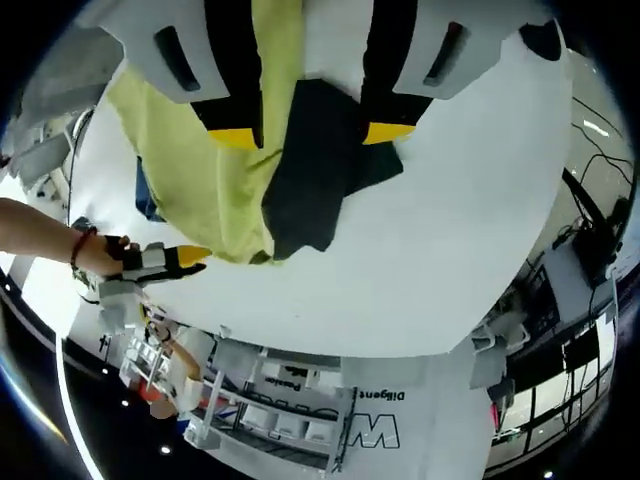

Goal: Fold the garment on the visible template until the final outline fits inside the template.

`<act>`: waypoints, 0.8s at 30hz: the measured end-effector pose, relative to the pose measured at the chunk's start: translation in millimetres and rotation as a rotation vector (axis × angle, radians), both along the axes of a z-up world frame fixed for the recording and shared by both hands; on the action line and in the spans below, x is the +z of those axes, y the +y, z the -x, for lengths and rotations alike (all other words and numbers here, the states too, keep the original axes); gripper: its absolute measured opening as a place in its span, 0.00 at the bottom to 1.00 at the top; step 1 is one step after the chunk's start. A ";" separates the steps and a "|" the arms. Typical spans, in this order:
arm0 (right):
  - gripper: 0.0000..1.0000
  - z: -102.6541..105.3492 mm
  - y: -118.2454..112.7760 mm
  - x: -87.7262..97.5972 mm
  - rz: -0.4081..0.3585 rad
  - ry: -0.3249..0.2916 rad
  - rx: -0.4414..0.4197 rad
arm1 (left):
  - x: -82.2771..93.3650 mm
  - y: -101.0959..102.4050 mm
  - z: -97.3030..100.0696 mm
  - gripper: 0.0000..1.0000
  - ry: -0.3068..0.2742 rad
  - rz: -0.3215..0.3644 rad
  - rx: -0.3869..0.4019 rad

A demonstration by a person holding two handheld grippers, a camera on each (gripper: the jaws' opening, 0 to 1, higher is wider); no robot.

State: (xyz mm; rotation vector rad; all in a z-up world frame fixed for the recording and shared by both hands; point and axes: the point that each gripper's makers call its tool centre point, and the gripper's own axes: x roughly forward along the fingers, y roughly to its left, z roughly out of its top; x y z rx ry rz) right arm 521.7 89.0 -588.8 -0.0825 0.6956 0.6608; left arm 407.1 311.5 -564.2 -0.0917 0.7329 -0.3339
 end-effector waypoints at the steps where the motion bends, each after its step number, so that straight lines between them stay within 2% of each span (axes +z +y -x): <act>1: 0.53 1.7 -0.8 -0.8 0.001 0.000 0.000 | -2.0 -1.4 -4.2 0.40 0.006 0.012 0.007; 3: 0.53 5.9 -2.8 -2.3 0.001 0.001 -0.002 | -8.0 0.9 -12.9 0.43 0.026 0.013 0.039; 6: 0.53 9.5 -3.1 -5.0 -0.006 0.008 0.003 | -17.6 11.6 -19.9 0.44 0.047 -0.018 0.072; 9: 0.52 7.7 -3.2 -5.7 -0.015 0.008 -0.001 | -26.1 21.4 -21.7 0.47 0.079 -0.020 0.108; 11: 0.49 2.6 -1.3 -4.8 -0.041 0.008 -0.027 | -35.5 31.9 -21.8 0.47 0.119 -0.016 0.157; 14: 0.47 -7.8 6.0 -1.6 -0.110 0.013 -0.079 | -43.3 37.0 -24.9 0.48 0.132 -0.016 0.162; 18: 0.42 -21.4 12.8 -1.8 -0.145 0.010 -0.108 | -53.3 35.8 -30.2 0.42 0.165 0.021 0.169; 24: 0.28 -35.3 22.5 -13.4 -0.167 0.033 -0.131 | -62.8 34.1 -37.2 0.19 0.181 0.010 0.163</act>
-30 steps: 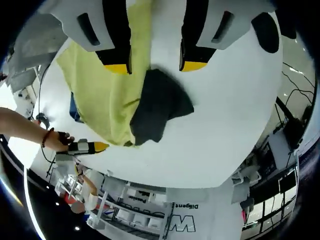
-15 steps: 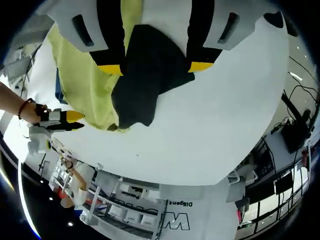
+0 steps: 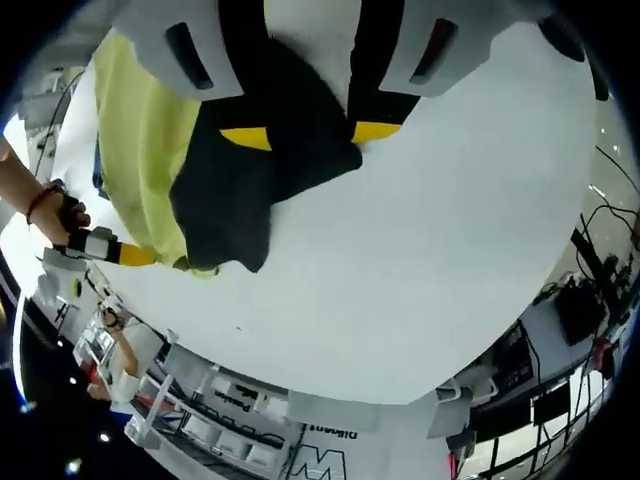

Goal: Fold the garment on the visible template until the final outline fits inside the template.

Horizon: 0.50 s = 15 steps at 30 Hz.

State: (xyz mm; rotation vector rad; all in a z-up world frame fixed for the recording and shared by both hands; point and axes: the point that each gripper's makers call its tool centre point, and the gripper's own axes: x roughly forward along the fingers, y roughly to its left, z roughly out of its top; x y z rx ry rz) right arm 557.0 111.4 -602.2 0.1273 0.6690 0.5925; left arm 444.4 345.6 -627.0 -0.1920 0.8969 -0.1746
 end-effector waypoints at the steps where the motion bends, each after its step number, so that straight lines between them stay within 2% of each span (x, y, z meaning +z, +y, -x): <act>1: 0.25 -1.1 0.9 -3.8 0.003 0.012 -0.003 | -1.7 1.7 -1.1 0.15 0.001 -0.019 -0.005; 3: 0.18 -1.3 1.8 -9.5 0.014 0.024 0.003 | -1.6 4.1 -2.4 0.01 -0.007 -0.037 -0.007; 5: 0.11 -0.4 0.6 -13.5 0.033 0.027 0.007 | 0.0 3.8 -3.8 0.00 -0.014 -0.030 -0.009; 9: 0.00 4.3 3.4 -17.4 0.014 0.056 0.031 | 9.7 6.4 -4.7 0.00 -0.033 -0.027 -0.021; 11: 0.00 4.4 2.1 -16.5 0.020 0.051 0.033 | 12.9 8.4 -5.5 0.00 -0.038 -0.025 -0.019; 15: 0.00 6.5 4.8 -9.4 0.003 0.042 0.046 | 25.9 13.4 -12.0 0.00 -0.085 -0.007 0.001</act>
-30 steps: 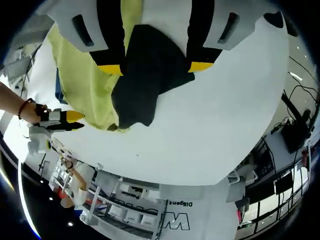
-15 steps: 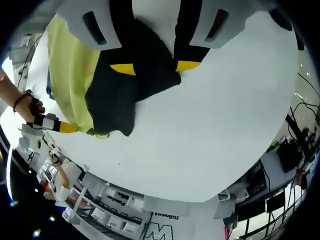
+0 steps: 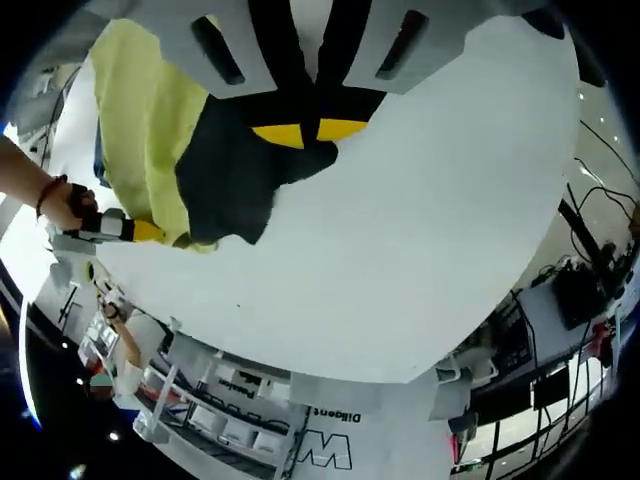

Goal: Fold the garment on the visible template until the final outline fits inside the template.

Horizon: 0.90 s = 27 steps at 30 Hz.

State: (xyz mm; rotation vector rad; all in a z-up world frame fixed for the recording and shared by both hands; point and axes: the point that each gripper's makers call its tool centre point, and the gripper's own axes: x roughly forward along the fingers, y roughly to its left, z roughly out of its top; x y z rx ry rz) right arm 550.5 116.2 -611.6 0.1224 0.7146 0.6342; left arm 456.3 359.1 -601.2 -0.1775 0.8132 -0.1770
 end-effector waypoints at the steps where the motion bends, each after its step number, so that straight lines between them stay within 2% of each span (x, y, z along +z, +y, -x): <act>1: 0.00 -0.2 0.9 3.4 0.002 -0.015 0.007 | 7.9 3.4 -4.0 0.00 -0.032 0.008 0.013; 3: 0.00 -2.2 6.5 22.9 -0.019 -0.084 0.023 | 20.9 10.1 -9.6 0.00 -0.078 0.019 0.039; 4: 0.00 -4.3 15.6 51.6 -0.028 -0.192 0.043 | 38.3 16.0 -15.2 0.00 -0.129 0.059 0.067; 5: 0.00 -3.2 21.6 67.0 -0.044 -0.247 0.061 | 50.5 18.6 -19.9 0.00 -0.175 0.098 0.094; 6: 0.00 -2.9 24.2 75.4 -0.050 -0.277 0.064 | 60.7 26.8 -23.2 0.00 -0.210 0.096 0.131; 8: 0.00 -3.6 26.4 92.6 -0.044 -0.353 0.064 | 73.1 41.2 -27.0 0.00 -0.263 0.016 0.141; 9: 0.00 -5.3 27.0 98.7 -0.027 -0.395 0.061 | 85.6 52.1 -32.2 0.00 -0.326 -0.068 0.138; 10: 0.00 -6.2 28.1 98.5 -0.008 -0.414 0.066 | 87.1 54.4 -33.1 0.00 -0.333 -0.085 0.137; 12: 0.00 -6.5 30.4 84.6 0.060 -0.397 0.089 | 85.2 67.4 -35.5 0.00 -0.326 -0.140 0.173; 14: 0.00 -6.2 32.3 59.0 0.114 -0.340 0.091 | 74.5 73.8 -39.6 0.00 -0.305 -0.121 0.207; 15: 0.00 -5.6 32.2 53.8 0.122 -0.322 0.091 | 71.7 74.9 -39.6 0.00 -0.295 -0.120 0.214; 16: 0.00 -3.1 30.9 36.7 0.125 -0.257 0.073 | 64.2 79.7 -40.2 0.00 -0.276 -0.147 0.226; 18: 0.00 -0.2 32.1 27.6 0.110 -0.214 0.074 | 54.1 86.3 -40.4 0.00 -0.243 -0.209 0.216; 19: 0.00 1.0 32.8 22.7 0.095 -0.187 0.067 | 49.2 86.8 -42.4 0.00 -0.234 -0.213 0.218; 20: 0.00 -0.8 32.1 22.0 0.094 -0.191 0.061 | 48.1 88.0 -44.4 0.00 -0.243 -0.220 0.217; 23: 0.00 -3.8 33.8 19.3 0.107 -0.199 0.069 | 38.8 94.2 -50.6 0.00 -0.224 -0.235 0.225; 25: 0.01 -4.6 34.9 15.6 0.112 -0.194 0.078 | 29.8 96.9 -52.6 0.00 -0.185 -0.230 0.240; 27: 0.14 1.6 35.3 1.0 0.116 -0.125 0.086 | 24.3 96.1 -53.2 0.00 -0.165 -0.223 0.239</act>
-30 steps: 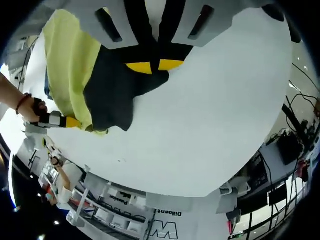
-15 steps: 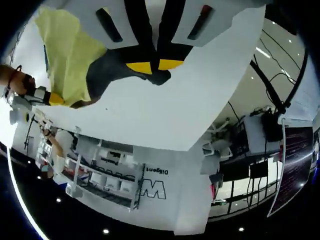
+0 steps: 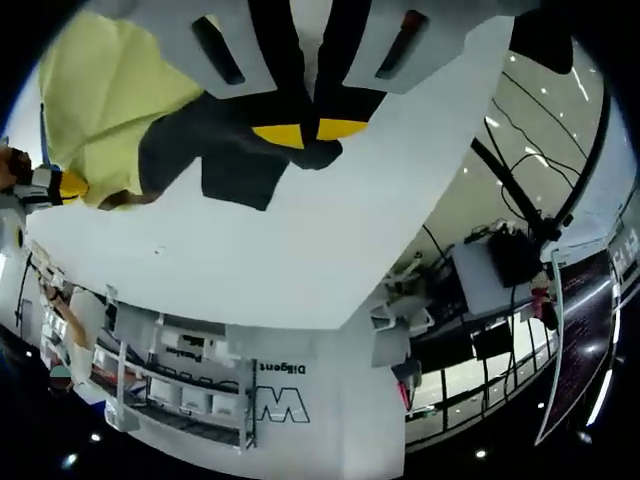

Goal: Fold the garment on the visible template until the final outline fits inside the template.

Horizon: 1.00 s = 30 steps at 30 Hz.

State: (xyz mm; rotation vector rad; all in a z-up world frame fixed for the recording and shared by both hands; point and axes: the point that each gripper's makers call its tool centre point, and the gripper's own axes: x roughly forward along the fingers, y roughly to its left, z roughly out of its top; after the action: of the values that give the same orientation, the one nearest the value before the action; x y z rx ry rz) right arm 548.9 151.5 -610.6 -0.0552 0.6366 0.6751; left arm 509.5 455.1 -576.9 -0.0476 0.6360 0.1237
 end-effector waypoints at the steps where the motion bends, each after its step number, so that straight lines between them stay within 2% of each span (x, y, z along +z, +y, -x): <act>1: 0.12 6.8 -1.8 -9.9 0.023 0.040 0.007 | -3.5 -0.1 0.9 0.00 0.012 0.009 0.015; 2: 0.05 12.9 -2.8 -16.7 0.046 0.065 0.025 | -8.6 -0.6 5.9 0.00 0.048 0.018 0.030; 3: 0.00 20.8 -1.8 -22.7 0.055 0.092 0.042 | -11.5 -1.3 7.2 0.00 0.052 0.022 0.036; 5: 0.00 28.9 -1.1 -29.3 0.073 0.112 0.052 | -14.9 -4.6 10.2 0.00 0.065 0.028 0.029; 7: 0.00 25.8 -1.1 -23.7 0.088 0.050 0.060 | -16.3 -4.1 15.4 0.00 0.082 -0.022 0.010; 9: 0.00 32.6 0.1 -24.0 0.139 0.043 0.114 | -20.3 -0.1 22.3 0.00 0.129 -0.066 0.012; 11: 0.00 36.5 2.9 -23.4 0.160 0.018 0.153 | -21.0 -2.5 22.4 0.00 0.122 -0.065 0.004; 13: 0.10 41.0 5.6 -22.5 0.116 0.061 0.139 | -21.2 -6.4 23.5 0.00 0.126 -0.073 -0.016; 16: 0.15 39.5 5.6 -13.6 0.050 0.076 0.113 | -13.1 -11.8 20.0 0.04 0.093 -0.078 -0.036; 18: 0.14 34.0 4.8 -2.9 -0.001 0.046 0.100 | -2.9 -16.5 16.0 0.06 0.054 -0.072 -0.037; 20: 0.15 30.3 -0.5 1.7 0.003 0.035 0.091 | 6.1 -20.8 11.6 0.07 0.020 -0.069 -0.049; 22: 0.16 24.3 -4.5 9.0 -0.019 0.013 0.071 | 14.2 -28.3 7.2 0.10 -0.018 -0.033 -0.052; 24: 0.18 21.5 -6.3 11.3 -0.033 0.013 0.059 | 15.9 -32.1 6.0 0.14 -0.020 -0.033 -0.068; 28: 0.20 7.4 -19.6 16.3 -0.070 0.003 -0.010 | 20.4 -48.5 -0.7 0.20 -0.056 0.009 -0.106; 30: 0.22 1.4 -26.4 15.8 -0.073 0.005 -0.047 | 21.3 -60.0 -4.5 0.22 -0.067 0.024 -0.149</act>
State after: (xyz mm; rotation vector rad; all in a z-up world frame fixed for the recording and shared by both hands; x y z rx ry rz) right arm 547.5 125.1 -594.9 0.0290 0.6158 0.6529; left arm 514.0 395.1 -555.5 -0.0273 0.5720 -0.0297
